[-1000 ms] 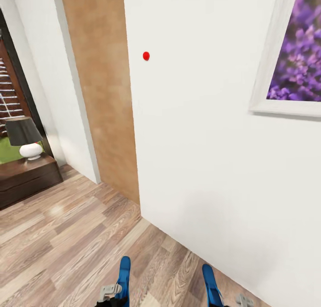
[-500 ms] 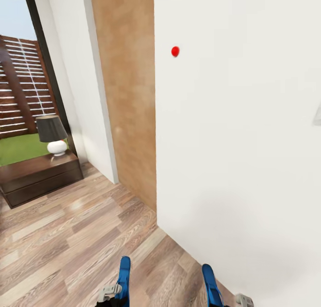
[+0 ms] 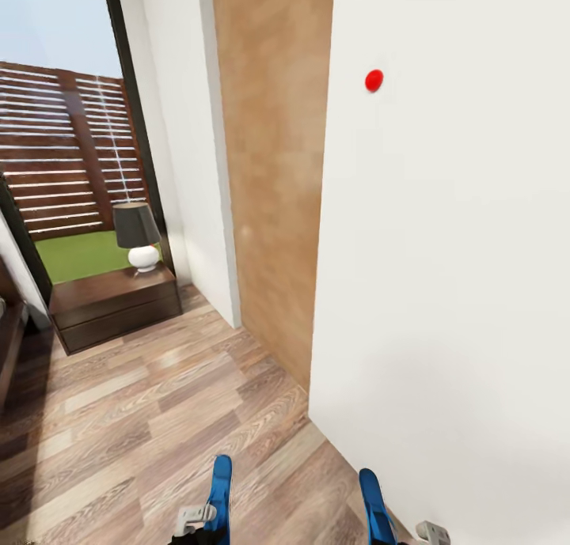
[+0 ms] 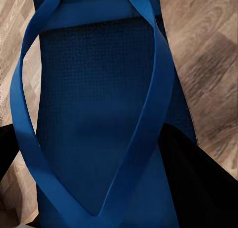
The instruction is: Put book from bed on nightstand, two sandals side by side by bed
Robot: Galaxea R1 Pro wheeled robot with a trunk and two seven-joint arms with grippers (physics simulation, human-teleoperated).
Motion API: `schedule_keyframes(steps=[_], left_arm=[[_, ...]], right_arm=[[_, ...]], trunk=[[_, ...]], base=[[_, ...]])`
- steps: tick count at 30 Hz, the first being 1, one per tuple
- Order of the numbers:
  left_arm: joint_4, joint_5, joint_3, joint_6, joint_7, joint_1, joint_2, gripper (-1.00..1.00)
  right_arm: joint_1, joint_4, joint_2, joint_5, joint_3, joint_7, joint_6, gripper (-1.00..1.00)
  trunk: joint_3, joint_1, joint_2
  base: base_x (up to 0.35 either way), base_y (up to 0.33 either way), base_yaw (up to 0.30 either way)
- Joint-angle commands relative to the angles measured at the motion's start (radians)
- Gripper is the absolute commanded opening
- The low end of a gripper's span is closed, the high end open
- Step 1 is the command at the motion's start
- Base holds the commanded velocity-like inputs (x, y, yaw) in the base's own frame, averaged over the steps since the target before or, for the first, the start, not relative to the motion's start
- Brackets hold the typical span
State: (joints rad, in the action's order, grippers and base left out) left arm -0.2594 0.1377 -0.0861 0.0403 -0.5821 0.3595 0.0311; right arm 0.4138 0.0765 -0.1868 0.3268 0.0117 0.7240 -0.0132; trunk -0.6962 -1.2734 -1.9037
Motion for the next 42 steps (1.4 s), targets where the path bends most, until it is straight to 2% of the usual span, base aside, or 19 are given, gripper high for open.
schedule_keyframes(steps=[1,17,42], left_arm=[[0.002,0.0,-0.006,0.001,-0.005,0.001,0.0,-1.0],[0.002,0.0,-0.006,0.001,-0.005,0.001,0.0,-1.0],[0.002,0.0,-0.007,0.0,-0.005,0.001,0.0,-1.0]], right_arm=[[0.0,0.0,0.0,0.005,0.002,0.003,-0.002,-1.0],[0.0,-0.001,0.0,0.005,0.002,0.003,-0.002,-1.0],[0.0,-0.001,0.0,0.005,0.002,0.003,-0.002,-1.0]], trunk=[[-0.001,0.0,0.0],[-0.001,0.0,0.0],[-0.001,0.0,0.0]], base=[[0.212,0.0,0.287],[0.183,0.0,0.287],[0.006,0.0,0.287]])
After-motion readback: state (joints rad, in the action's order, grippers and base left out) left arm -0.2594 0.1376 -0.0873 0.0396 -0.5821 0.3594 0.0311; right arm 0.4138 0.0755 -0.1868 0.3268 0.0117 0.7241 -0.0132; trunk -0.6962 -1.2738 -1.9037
